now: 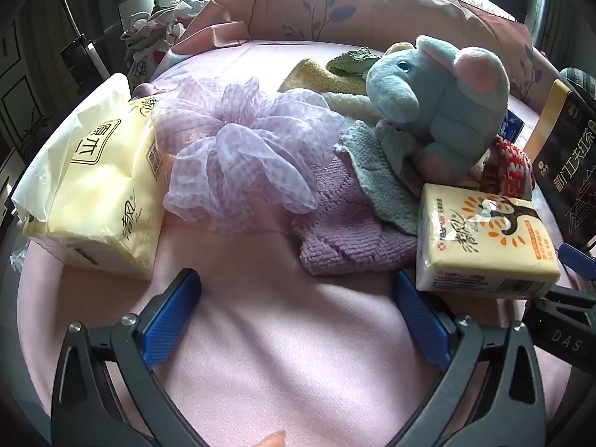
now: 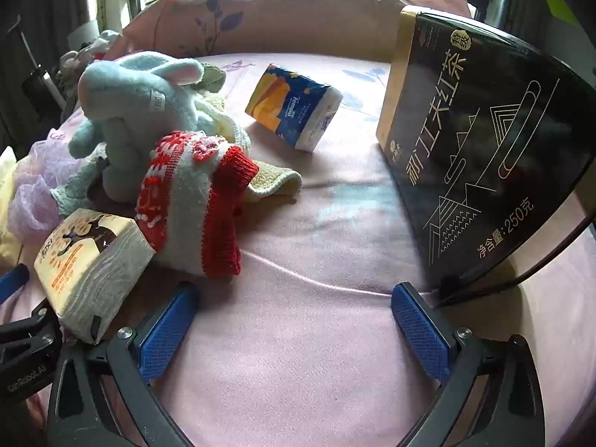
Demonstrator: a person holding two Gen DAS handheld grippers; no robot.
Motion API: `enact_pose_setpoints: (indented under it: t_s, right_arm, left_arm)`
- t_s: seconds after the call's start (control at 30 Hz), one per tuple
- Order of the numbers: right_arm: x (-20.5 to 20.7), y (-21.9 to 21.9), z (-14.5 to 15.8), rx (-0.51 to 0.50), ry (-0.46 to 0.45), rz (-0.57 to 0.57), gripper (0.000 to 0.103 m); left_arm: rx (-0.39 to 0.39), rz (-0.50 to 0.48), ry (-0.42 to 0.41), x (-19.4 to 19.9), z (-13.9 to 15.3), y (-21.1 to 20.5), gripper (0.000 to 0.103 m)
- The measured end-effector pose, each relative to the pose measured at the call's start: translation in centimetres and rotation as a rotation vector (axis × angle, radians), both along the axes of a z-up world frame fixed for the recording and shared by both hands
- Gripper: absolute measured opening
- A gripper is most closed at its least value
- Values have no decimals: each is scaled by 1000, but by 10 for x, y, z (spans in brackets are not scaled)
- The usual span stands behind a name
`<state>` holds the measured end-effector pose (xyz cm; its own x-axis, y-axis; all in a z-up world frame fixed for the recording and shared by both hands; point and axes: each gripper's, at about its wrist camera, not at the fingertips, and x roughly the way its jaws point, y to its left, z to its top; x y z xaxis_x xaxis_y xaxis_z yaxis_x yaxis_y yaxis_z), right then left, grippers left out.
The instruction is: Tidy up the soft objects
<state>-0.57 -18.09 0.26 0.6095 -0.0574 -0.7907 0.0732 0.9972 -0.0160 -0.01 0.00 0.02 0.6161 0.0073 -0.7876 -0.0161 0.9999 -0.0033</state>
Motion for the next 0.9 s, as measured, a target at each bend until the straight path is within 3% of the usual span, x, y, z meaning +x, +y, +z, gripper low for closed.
enact_pose_setpoints:
  t_s: [0.9]
  right_arm:
    - [0, 0, 0, -1, -1, 0, 103]
  left_arm:
    - [-1, 25, 14, -9, 0, 9, 102]
